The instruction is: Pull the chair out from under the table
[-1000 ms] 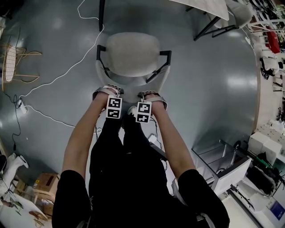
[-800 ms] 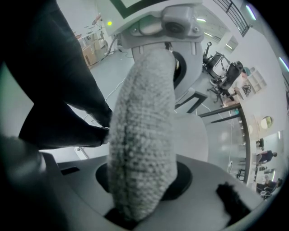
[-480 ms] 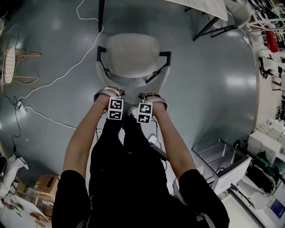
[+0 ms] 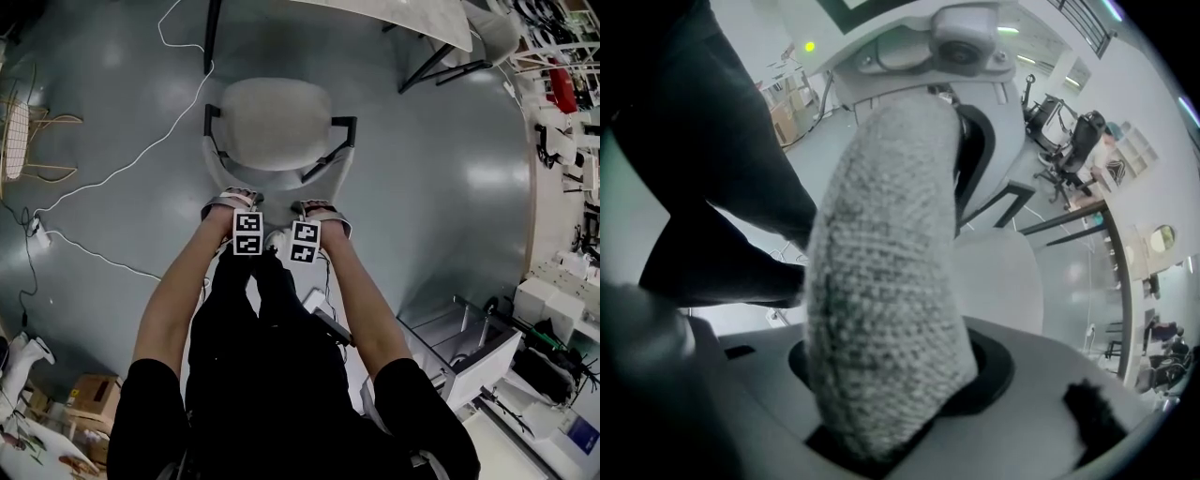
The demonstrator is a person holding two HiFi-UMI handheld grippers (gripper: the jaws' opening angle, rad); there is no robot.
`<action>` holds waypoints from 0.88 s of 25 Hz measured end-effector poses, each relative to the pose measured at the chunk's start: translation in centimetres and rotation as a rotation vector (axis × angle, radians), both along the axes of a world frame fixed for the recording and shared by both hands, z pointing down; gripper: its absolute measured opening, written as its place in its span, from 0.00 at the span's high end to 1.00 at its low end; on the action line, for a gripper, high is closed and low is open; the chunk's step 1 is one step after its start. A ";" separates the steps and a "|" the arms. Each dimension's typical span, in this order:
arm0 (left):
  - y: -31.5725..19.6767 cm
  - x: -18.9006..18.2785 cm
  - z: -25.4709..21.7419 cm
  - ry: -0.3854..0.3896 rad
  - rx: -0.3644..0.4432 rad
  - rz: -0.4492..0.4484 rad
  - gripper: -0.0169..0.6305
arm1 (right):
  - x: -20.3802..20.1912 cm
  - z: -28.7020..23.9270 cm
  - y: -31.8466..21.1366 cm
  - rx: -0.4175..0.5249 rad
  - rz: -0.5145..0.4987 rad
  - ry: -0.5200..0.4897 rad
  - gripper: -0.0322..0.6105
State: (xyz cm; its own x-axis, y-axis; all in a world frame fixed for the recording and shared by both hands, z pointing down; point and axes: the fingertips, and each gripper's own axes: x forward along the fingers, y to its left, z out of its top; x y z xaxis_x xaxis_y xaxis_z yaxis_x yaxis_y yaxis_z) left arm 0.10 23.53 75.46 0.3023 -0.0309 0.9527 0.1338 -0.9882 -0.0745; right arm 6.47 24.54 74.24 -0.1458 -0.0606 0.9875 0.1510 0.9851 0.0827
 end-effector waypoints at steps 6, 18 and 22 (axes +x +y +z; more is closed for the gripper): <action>0.1 -0.1 0.2 0.004 -0.036 -0.036 0.47 | -0.4 0.1 -0.3 0.009 0.031 -0.003 0.60; 0.6 -0.4 -1.4 0.009 -0.010 -0.036 0.47 | -0.3 -1.0 -0.4 0.013 0.091 -0.009 0.57; 0.5 -0.4 -1.8 0.010 -0.003 -0.070 0.46 | -0.4 -1.5 -0.4 0.022 0.112 -0.021 0.57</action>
State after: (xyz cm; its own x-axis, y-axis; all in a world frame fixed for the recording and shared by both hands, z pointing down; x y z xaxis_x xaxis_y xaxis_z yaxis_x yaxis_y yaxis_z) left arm -0.31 24.05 73.65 0.3086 -0.0495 0.9499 0.0640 -0.9953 -0.0727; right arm 6.08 24.09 72.75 -0.1578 -0.0990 0.9825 0.0383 0.9936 0.1063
